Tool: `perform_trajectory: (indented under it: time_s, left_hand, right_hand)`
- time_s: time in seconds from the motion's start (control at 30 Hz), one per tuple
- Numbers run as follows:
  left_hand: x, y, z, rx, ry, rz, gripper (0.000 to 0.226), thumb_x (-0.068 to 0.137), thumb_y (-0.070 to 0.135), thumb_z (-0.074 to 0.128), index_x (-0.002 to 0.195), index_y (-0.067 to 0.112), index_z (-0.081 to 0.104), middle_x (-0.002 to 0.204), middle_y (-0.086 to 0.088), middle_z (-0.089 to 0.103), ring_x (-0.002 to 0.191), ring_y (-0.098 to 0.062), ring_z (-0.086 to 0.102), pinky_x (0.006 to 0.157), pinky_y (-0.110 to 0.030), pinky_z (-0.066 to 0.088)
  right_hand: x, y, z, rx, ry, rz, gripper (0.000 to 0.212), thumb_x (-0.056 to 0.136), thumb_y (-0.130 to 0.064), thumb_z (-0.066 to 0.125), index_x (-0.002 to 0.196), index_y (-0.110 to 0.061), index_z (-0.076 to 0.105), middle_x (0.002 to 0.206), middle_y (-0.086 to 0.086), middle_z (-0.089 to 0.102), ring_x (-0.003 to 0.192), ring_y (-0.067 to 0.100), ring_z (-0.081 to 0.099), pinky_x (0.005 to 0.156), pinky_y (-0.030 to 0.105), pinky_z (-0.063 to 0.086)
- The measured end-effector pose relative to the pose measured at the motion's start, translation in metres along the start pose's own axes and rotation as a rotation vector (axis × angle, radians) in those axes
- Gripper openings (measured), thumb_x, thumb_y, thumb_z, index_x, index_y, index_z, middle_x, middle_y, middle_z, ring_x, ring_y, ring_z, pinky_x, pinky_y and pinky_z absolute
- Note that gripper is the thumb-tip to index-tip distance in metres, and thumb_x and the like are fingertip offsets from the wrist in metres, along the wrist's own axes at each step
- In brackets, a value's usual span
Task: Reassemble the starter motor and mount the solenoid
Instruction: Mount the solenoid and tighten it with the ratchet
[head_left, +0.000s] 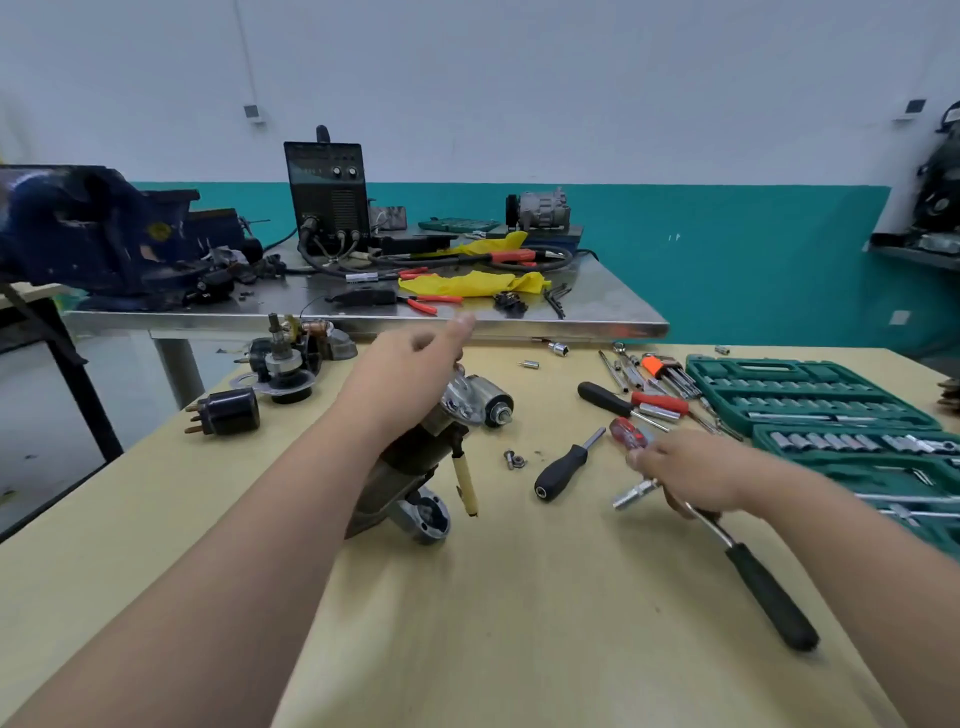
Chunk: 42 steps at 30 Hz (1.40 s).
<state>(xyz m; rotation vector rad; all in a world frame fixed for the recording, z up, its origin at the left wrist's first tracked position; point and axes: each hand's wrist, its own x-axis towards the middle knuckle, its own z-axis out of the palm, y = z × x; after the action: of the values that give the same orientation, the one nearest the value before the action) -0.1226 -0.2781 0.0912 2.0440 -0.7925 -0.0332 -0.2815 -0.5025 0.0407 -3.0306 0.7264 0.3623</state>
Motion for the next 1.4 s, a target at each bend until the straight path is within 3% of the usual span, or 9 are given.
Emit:
perform_trajectory:
  time_s: [0.27,0.47,0.53,0.63,0.8,0.97,1.17,1.27,1.4]
  left_hand:
    - [-0.002,-0.05,-0.002,0.037,-0.049,0.212,0.069,0.048,0.073,0.067,0.112,0.065,0.042,0.108,0.053,0.045,0.099,0.023,0.049,0.073,-0.003,0.039]
    - [-0.011,-0.062,0.001,-0.018,0.045,0.269,0.071,0.05,0.066,0.069,0.115,0.07,0.042,0.113,0.05,0.049,0.105,0.021,0.05,0.078,0.002,0.037]
    - [-0.018,-0.068,0.002,-0.033,0.074,0.29,0.079,0.046,0.064,0.073,0.118,0.073,0.04,0.117,0.047,0.05,0.108,0.018,0.051,0.084,-0.005,0.041]
    - [-0.024,-0.072,0.003,-0.028,0.122,0.308,0.084,0.044,0.064,0.073,0.117,0.078,0.035,0.117,0.046,0.05,0.11,0.017,0.051,0.088,-0.014,0.041]
    - [-0.022,-0.067,0.005,0.024,0.183,0.291,0.082,0.046,0.069,0.069,0.116,0.08,0.029,0.118,0.05,0.044,0.109,0.02,0.047,0.087,-0.01,0.038]
    - [-0.019,-0.067,0.0,0.066,0.096,0.251,0.09,0.047,0.07,0.067,0.132,0.056,0.04,0.113,0.045,0.051,0.108,0.013,0.051,0.088,-0.01,0.039]
    - [-0.025,-0.068,-0.014,0.109,-0.069,0.26,0.1,0.045,0.056,0.083,0.127,0.069,0.027,0.116,0.047,0.049,0.106,0.02,0.05,0.081,-0.005,0.04]
    - [-0.026,-0.068,-0.011,0.136,-0.017,0.241,0.101,0.045,0.05,0.087,0.124,0.07,0.028,0.113,0.05,0.048,0.102,0.026,0.047,0.077,-0.007,0.039]
    - [-0.027,-0.069,0.002,0.075,0.115,0.238,0.092,0.05,0.039,0.092,0.118,0.071,0.038,0.109,0.049,0.051,0.099,0.027,0.047,0.075,-0.009,0.038]
  right_hand:
    - [0.084,-0.053,-0.039,0.296,0.448,0.047,0.027,0.091,-0.043,0.046,0.092,-0.02,0.059,0.08,-0.002,0.063,0.071,0.016,0.059,0.057,0.029,0.046]
    - [0.181,-0.125,-0.047,0.35,0.144,0.083,0.083,0.088,-0.05,0.053,0.145,-0.001,0.017,0.127,0.016,0.055,0.096,0.031,0.056,0.07,0.037,0.043]
    - [0.197,-0.137,-0.033,0.285,0.1,0.096,0.071,0.089,-0.033,0.055,0.142,-0.001,0.021,0.129,0.017,0.053,0.104,0.033,0.056,0.072,0.038,0.042]
    - [0.197,-0.137,-0.02,0.349,0.241,0.09,0.044,0.088,-0.024,0.053,0.127,-0.009,0.04,0.127,0.013,0.053,0.109,0.031,0.054,0.075,0.036,0.042]
    - [0.129,-0.113,-0.011,0.935,0.532,-0.288,0.063,0.083,-0.03,0.07,0.136,-0.032,0.035,0.121,-0.016,0.047,0.106,0.01,0.052,0.081,0.02,0.041]
    - [0.048,-0.098,0.004,0.959,0.618,-0.483,0.065,0.069,-0.033,0.081,0.113,-0.056,0.04,0.114,-0.033,0.049,0.106,-0.017,0.045,0.081,-0.001,0.033]
    - [0.002,-0.09,0.015,1.11,0.553,-0.486,0.063,0.071,-0.038,0.071,0.109,-0.073,0.036,0.107,-0.045,0.05,0.104,-0.02,0.048,0.078,0.002,0.042]
    - [0.002,-0.085,0.019,1.325,0.435,-0.413,0.052,0.081,-0.031,0.067,0.114,-0.063,0.042,0.106,-0.035,0.059,0.098,-0.011,0.057,0.083,0.026,0.052]
    - [0.009,-0.08,0.016,2.144,0.037,-0.265,0.054,0.07,-0.018,0.069,0.12,-0.006,0.055,0.106,0.013,0.068,0.09,0.025,0.068,0.08,0.047,0.056]
